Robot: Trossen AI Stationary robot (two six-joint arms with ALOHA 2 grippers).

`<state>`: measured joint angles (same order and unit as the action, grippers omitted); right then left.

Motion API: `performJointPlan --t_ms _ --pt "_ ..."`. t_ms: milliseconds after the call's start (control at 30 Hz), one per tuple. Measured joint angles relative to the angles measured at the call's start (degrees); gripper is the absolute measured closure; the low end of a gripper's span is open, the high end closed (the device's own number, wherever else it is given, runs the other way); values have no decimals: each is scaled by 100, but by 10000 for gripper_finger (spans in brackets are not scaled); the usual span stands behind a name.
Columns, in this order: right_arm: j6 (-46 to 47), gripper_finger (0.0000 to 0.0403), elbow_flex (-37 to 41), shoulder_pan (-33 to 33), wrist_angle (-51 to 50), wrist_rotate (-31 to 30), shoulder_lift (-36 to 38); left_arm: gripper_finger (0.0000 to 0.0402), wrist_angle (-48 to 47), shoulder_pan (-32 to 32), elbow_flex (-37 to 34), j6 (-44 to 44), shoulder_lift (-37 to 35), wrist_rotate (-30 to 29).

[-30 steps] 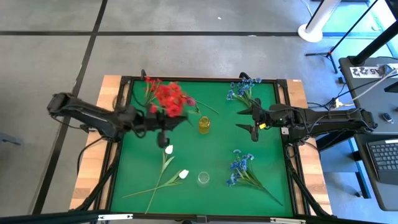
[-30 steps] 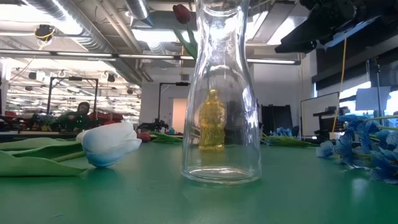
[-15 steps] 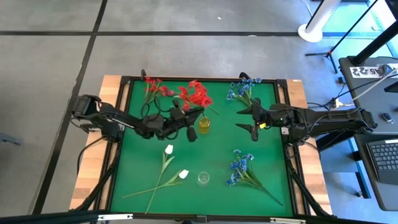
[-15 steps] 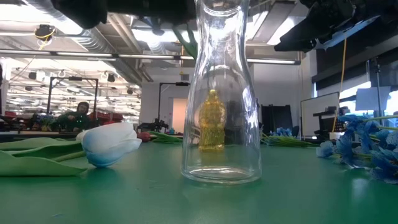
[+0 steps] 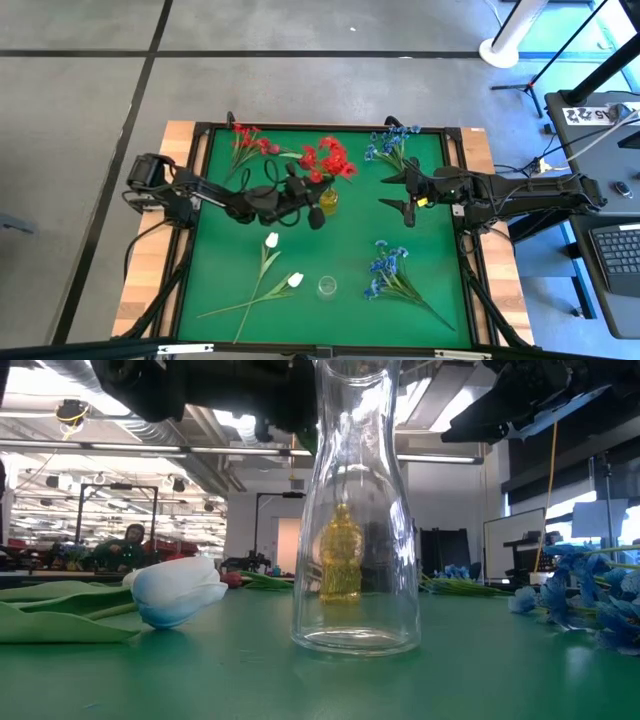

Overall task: Sort flowers into vase by color
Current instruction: Put the bottom orange flowers into the yellow vase

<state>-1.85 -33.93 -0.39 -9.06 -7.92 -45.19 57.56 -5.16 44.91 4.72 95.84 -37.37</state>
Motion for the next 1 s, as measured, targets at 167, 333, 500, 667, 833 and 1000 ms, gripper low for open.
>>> performJointPlan --t_ms 167,333,500,667,833,1000 --pt "0 143 0 0 0 0 0 387 -325 44 0 -101 34 -10" --pt "0 143 0 0 -2 0 0 342 -588 -70 0 10 34 -6" --pt "0 143 0 1 -2 0 0 277 -800 -172 0 -217 34 -61" --pt "0 143 0 1 -2 0 0 215 -807 -271 0 -270 32 -521" --pt "0 143 0 1 -4 0 0 163 -868 -326 0 -290 -37 -858" --pt "0 143 0 0 -38 0 0 141 -1278 -548 0 -320 -322 -1039"
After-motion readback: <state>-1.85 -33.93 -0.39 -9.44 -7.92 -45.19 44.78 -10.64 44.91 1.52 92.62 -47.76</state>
